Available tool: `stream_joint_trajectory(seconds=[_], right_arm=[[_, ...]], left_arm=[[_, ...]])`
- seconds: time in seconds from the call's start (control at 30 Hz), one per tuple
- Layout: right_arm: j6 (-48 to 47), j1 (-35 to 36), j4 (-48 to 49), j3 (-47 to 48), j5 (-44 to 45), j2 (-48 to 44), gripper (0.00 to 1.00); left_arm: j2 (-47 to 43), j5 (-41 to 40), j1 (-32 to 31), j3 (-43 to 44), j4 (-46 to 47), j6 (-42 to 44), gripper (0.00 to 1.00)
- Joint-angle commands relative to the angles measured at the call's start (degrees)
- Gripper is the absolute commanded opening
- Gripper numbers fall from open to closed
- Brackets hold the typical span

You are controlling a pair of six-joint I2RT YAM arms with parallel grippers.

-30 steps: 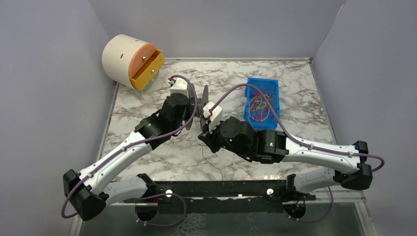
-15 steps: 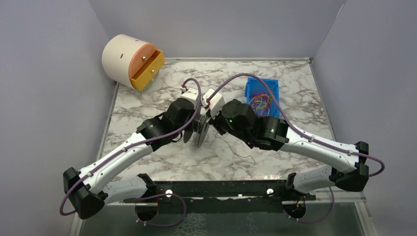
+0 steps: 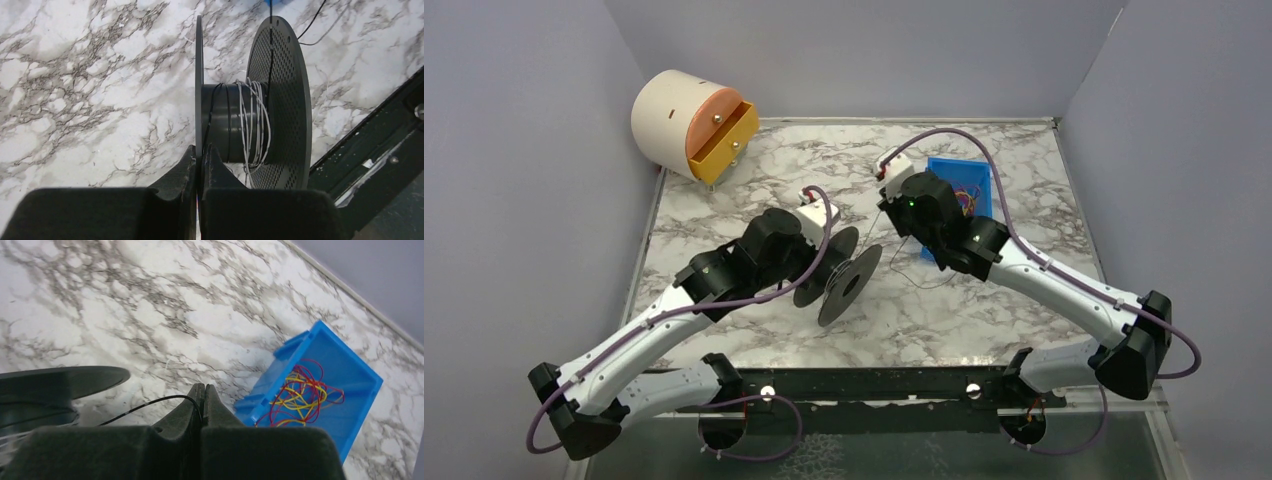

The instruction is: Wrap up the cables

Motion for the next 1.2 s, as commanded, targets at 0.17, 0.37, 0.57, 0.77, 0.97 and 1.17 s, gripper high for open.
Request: stream_joint_trajectory(seconds=[0.17, 0.37, 0.57, 0.77, 0.97, 1.17], right_arm=[[12.6, -11.4, 10.2, -11.5, -2.7, -5.1, 0.01], [20.5, -13.4, 16.6, -21.3, -7.3, -8.4, 0.01], [25.3, -13.9, 24.7, -29.5, -15.8, -9.6, 0.01], [28.7, -13.8, 31.9, -34.8, -26.0, -7.1, 0.01], [30.8, -13.7, 38.4, -38.1, -34.6, -3.7, 0.01], [33.3, -9.3, 40.6, -40.4, -33.8, -3.5, 0.01]], left_arm=[[-6.5, 6.6, -0.4, 7.1, -1.2, 2.6, 0.00], [-7.3, 8.6, -0.3, 9.6, -0.9, 2.5, 0.00], [-8.5, 10.3, -0.4, 12.3, 1.4, 0.9, 0.00], [-10.1, 11.1, -0.4, 14.5, 5.2, -3.2, 0.00], [-11.8, 5.5, -0.3, 13.2, 11.4, -8.9, 0.00], [-13.4, -5.0, -0.4, 9.3, 17.7, -13.2, 0.00]])
